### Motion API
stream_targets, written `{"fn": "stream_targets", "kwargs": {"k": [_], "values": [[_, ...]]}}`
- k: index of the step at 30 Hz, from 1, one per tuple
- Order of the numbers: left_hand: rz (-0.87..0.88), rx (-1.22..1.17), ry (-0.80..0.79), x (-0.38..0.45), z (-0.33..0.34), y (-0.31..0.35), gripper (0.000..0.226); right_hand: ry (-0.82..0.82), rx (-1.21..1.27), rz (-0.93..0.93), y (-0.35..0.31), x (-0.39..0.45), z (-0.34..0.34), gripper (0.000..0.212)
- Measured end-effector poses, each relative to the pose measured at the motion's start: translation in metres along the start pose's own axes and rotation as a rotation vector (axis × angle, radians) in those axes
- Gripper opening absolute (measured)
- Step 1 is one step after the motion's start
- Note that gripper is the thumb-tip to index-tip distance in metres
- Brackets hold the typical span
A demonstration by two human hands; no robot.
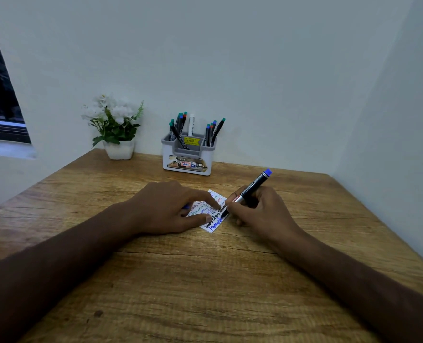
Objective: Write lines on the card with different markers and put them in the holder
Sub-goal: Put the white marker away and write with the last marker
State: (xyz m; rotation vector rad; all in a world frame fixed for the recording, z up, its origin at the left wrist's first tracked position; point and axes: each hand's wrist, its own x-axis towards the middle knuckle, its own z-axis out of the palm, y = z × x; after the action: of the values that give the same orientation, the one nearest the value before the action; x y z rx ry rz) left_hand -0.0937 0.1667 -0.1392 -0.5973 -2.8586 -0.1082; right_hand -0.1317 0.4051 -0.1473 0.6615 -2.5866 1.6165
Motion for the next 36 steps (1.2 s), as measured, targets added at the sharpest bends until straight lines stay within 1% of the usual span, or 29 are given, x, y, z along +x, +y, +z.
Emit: {"fn": "stream_targets", "kwargs": {"k": [18, 23, 26, 30, 36], "values": [[-0.008, 0.001, 0.008, 0.0, -0.002, 0.003, 0.046, 0.02, 0.076, 0.058, 0.006, 0.007, -0.001, 0.007], [-0.008, -0.01, 0.004, 0.0, -0.002, 0.003, 0.046, 0.13, 0.033, 0.051, 0.006, 0.016, -0.005, 0.013], [-0.013, -0.009, 0.001, -0.001, -0.002, 0.003, 0.047, 0.086, 0.012, 0.044, 0.007, 0.017, -0.006, 0.009], [-0.014, 0.012, -0.003, 0.0, -0.002, 0.004, 0.049, 0.022, -0.075, 0.012, 0.007, 0.016, -0.005, 0.004], [-0.013, -0.001, -0.006, -0.001, -0.003, 0.004, 0.048, 0.045, -0.103, -0.016, 0.006, 0.017, -0.006, 0.005]]}}
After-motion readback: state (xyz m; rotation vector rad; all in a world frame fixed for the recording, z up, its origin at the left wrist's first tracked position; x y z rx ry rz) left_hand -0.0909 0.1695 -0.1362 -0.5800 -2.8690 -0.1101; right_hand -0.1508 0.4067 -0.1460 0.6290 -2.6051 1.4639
